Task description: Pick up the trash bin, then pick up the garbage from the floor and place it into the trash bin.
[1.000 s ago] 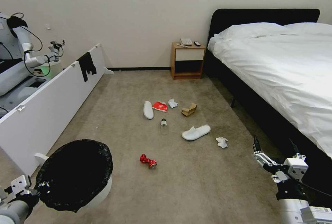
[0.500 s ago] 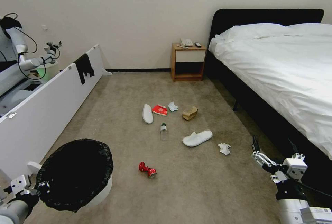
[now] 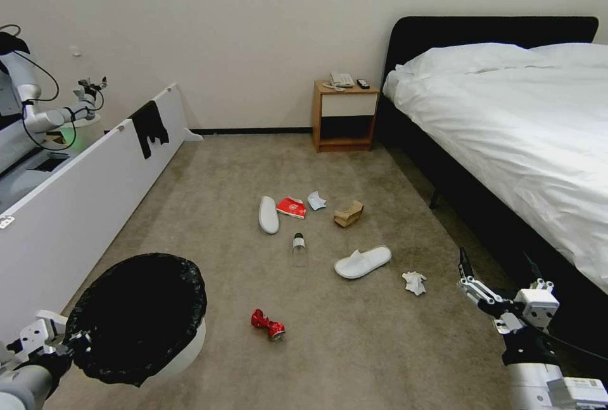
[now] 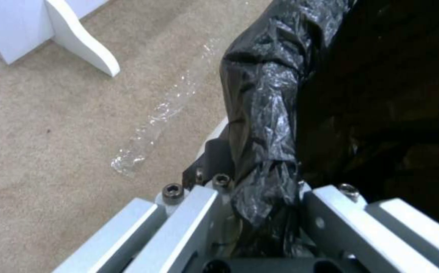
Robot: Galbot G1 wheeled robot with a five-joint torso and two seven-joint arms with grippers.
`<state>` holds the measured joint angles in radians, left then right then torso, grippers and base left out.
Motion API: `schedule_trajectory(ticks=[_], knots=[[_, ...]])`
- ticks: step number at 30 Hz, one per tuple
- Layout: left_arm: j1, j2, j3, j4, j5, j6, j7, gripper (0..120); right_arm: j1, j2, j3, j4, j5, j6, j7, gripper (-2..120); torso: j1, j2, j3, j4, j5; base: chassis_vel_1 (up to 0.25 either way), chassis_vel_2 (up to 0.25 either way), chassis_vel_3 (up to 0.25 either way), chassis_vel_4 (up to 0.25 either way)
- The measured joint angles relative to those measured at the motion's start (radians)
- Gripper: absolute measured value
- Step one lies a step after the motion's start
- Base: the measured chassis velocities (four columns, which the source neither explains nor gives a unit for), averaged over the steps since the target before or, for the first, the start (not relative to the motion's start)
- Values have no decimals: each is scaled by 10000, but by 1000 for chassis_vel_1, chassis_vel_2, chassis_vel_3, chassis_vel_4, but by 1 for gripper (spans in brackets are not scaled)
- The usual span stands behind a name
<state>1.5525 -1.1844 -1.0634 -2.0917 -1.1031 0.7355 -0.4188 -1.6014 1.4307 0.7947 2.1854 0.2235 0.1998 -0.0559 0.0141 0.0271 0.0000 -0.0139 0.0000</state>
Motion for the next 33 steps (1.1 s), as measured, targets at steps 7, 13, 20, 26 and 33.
schedule_trajectory(ticks=[7, 13, 20, 26, 33], knots=[[-18, 0, 35, 1, 23, 0, 18, 1, -6, 6, 4, -5, 19, 1, 0, 100, 0, 0, 0, -1, 0, 0, 0, 0, 0], [-32, 0, 49, 14, 30, 0, 21, 1, -4, 6, 15, -5, 25, 2, 3, 100, 1, 0, 0, -2, 0, 0, 0, 0, 0], [-42, 2, 53, 28, 38, 0, 31, 1, 14, 17, 6, -13, 29, 2, 5, 100, 0, 0, 0, 0, 0, 43, 36, 41, 45], [-48, -10, 66, 42, 39, -1, 33, 1, 23, 19, -1, -37, 30, 6, 7, 100, 0, 1, 0, 0, 0, 77, 79, 73, 66], [-46, -54, 128, 46, 99, -1, 33, 1, 45, 21, -6, -63, 32, 12, 11, 100, 1, 0, 0, 1, 0, 72, 76, 72, 62]])
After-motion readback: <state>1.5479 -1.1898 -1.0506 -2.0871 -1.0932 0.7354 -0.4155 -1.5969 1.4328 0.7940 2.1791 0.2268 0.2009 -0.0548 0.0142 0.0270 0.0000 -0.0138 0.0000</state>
